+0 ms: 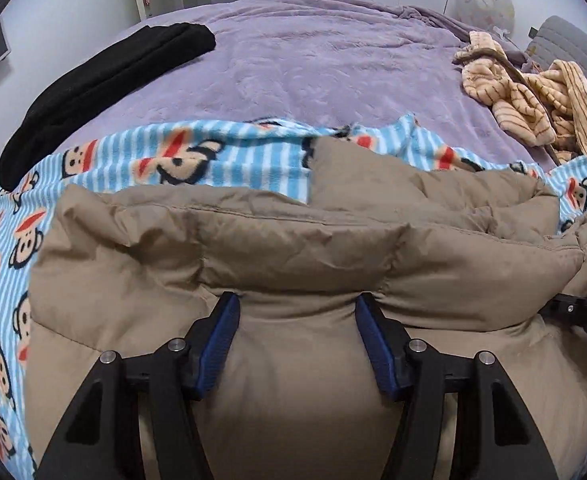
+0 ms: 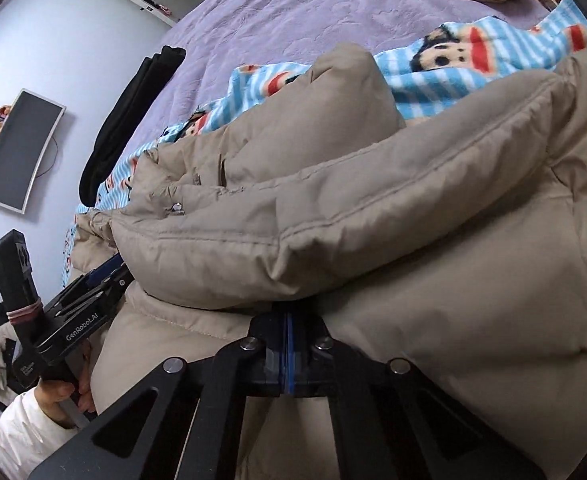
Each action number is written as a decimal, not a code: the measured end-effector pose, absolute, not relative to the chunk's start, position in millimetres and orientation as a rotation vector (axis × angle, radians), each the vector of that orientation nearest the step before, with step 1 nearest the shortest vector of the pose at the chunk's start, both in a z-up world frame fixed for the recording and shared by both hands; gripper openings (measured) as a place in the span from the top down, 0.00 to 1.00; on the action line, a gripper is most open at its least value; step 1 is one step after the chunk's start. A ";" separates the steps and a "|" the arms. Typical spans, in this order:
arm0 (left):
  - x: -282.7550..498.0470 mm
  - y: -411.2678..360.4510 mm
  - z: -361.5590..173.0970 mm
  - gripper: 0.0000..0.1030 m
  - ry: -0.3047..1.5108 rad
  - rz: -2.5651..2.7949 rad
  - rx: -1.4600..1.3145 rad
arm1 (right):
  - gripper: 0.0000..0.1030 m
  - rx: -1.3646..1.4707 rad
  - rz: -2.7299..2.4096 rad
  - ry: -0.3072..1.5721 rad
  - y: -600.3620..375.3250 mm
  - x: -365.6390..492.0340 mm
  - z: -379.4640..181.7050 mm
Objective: Fold large clothes
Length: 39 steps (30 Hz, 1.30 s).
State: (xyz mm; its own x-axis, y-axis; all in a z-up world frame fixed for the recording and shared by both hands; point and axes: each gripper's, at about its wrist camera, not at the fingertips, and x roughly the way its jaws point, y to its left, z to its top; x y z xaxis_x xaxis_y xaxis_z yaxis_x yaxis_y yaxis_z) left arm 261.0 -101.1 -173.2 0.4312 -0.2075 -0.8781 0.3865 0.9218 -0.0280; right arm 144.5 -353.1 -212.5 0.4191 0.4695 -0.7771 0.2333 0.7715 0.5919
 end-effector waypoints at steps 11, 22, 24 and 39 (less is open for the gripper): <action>312.3 -30.1 -205.6 0.32 1.115 -0.239 0.115 | 1.00 0.799 -0.169 1.116 -481.7 94.2 -211.5; 312.6 -37.1 -192.6 0.23 1.099 -0.144 0.154 | 1.00 0.736 -0.213 1.127 -464.7 126.5 -234.9; 297.0 -31.8 -178.0 0.23 1.082 -0.150 0.165 | 0.97 0.719 -0.234 1.140 -459.1 126.3 -224.1; 171.5 4.9 -142.1 0.16 1.170 -0.169 0.113 | 0.52 0.816 -0.207 1.049 -400.3 16.4 -150.4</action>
